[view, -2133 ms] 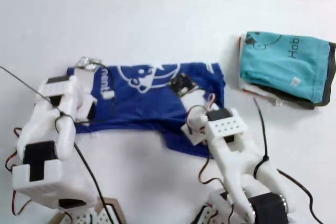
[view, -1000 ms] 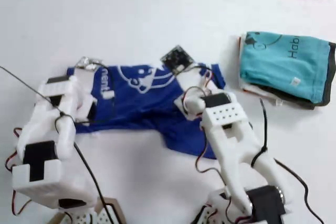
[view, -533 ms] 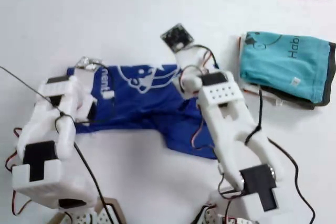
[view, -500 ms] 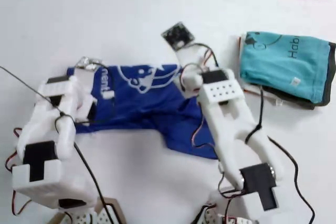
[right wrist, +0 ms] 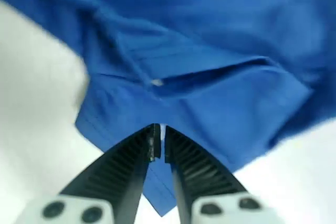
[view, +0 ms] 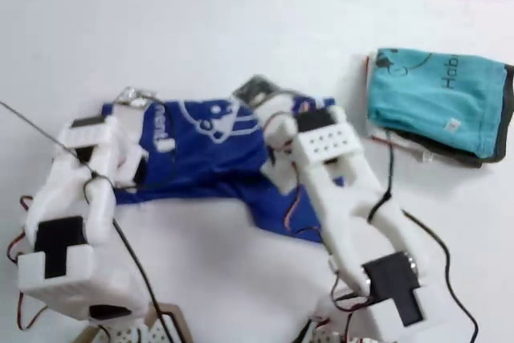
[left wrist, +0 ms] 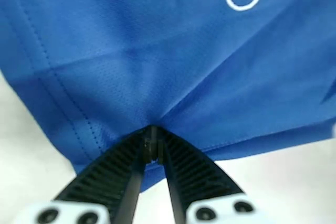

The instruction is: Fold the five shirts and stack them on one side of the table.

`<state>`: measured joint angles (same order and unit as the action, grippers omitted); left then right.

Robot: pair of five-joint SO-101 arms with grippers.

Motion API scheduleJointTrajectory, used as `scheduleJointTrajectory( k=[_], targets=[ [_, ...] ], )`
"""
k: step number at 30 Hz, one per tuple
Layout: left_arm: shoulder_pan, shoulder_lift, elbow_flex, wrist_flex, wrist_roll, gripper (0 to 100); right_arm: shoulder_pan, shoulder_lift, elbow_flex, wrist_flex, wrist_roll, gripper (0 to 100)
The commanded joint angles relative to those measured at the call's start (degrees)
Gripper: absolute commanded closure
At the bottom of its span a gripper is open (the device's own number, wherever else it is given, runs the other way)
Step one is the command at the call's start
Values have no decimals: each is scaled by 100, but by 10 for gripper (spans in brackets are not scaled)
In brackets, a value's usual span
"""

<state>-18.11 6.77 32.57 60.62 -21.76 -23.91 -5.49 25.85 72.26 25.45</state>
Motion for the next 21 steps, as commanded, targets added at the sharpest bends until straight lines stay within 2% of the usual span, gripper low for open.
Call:
scheduleJointTrajectory(
  k=[1,8,21],
  targets=[
    [-149,9,4,-220,-9,973,-312,163,176,-505,44,978],
    [-149,9,13,-220,-9,973,-277,1059,-316,-1218,44,978],
    [-149,9,4,-220,-9,973,215,2079,-2004,-1253,44,978]
  ],
)
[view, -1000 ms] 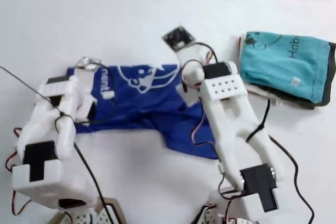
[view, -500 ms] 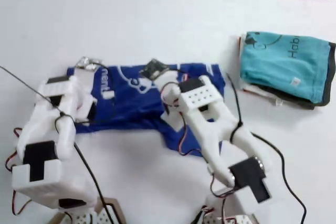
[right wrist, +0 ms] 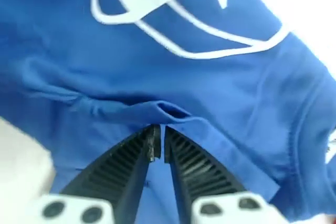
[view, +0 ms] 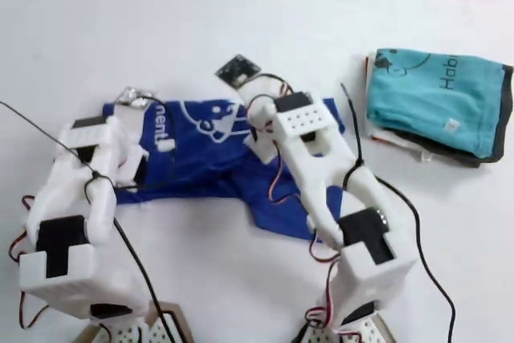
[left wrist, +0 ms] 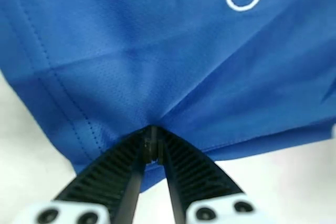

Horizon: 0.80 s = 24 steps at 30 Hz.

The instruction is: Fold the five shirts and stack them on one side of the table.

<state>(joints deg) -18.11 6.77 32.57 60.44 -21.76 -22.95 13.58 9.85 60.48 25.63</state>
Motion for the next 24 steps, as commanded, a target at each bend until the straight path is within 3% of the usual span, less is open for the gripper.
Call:
scheduleJointTrajectory(
  k=[1,7,16,19,24],
  targets=[
    [-149,9,4,-202,-9,973,136,303,-484,-75,26,978],
    [-149,9,4,-202,-9,973,-22,629,-703,136,26,978],
    [-149,9,13,-202,-9,973,198,-1042,114,1042,70,978],
    [-149,9,13,-202,-9,973,233,-1402,905,866,79,978],
    [-149,9,4,-202,-9,973,690,-1446,1960,-330,88,978]
  ],
)
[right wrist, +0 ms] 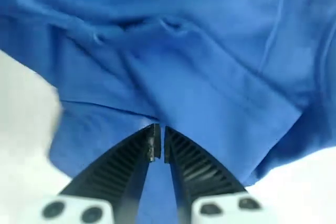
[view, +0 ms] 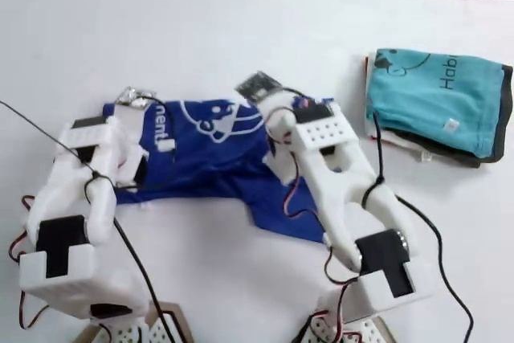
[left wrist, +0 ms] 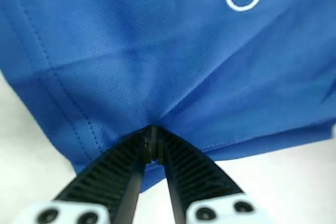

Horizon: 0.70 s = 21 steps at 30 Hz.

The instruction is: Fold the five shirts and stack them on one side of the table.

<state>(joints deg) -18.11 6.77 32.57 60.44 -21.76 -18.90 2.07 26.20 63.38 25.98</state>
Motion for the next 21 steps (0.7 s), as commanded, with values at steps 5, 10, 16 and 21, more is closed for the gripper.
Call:
scheduleJointTrajectory(
  k=[5,10,16,21],
  targets=[
    [-149,9,4,-202,-9,973,875,163,545,-1218,589,978],
    [-149,9,4,-202,-9,973,936,127,554,-646,651,978],
    [-149,9,4,-202,-9,973,936,-664,571,66,1125,978],
    [-149,9,4,-202,-9,973,936,-1481,563,585,1213,978]
  ],
)
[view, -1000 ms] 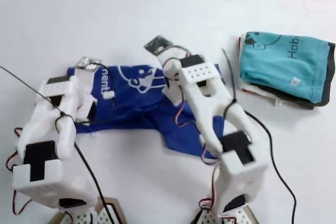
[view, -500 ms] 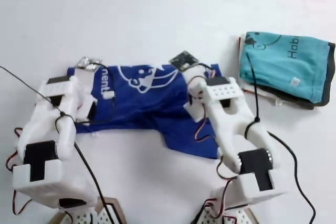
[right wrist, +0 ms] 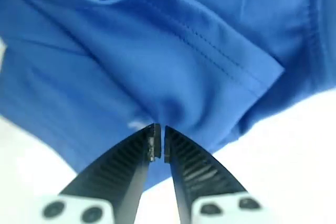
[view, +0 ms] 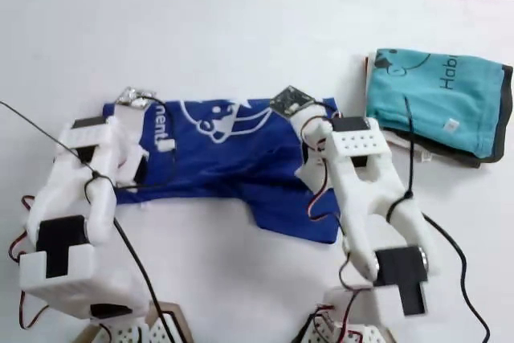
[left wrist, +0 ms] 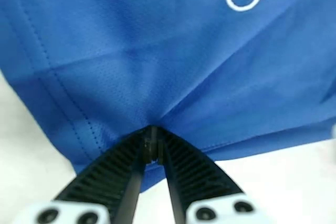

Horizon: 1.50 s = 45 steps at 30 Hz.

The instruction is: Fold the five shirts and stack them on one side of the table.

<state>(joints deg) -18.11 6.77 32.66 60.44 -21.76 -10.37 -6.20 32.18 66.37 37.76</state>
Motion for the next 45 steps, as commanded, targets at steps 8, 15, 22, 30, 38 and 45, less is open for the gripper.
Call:
scheduleJointTrajectory(
  k=[8,15,22,30,38,45],
  targets=[
    [-149,9,-4,-202,-9,973,-927,-1481,615,1305,26,917],
    [-149,9,-4,-202,-9,973,-2079,-1385,1600,585,53,840],
    [-149,9,-4,-202,-9,973,-2009,-787,2031,-409,62,837],
    [-149,9,-4,-202,-9,973,-1719,277,1635,-593,70,840],
    [-149,9,-4,-202,-9,973,-1596,400,1503,-567,79,976],
    [-149,9,-4,-202,-9,973,-1200,400,580,84,563,978]
  ],
)
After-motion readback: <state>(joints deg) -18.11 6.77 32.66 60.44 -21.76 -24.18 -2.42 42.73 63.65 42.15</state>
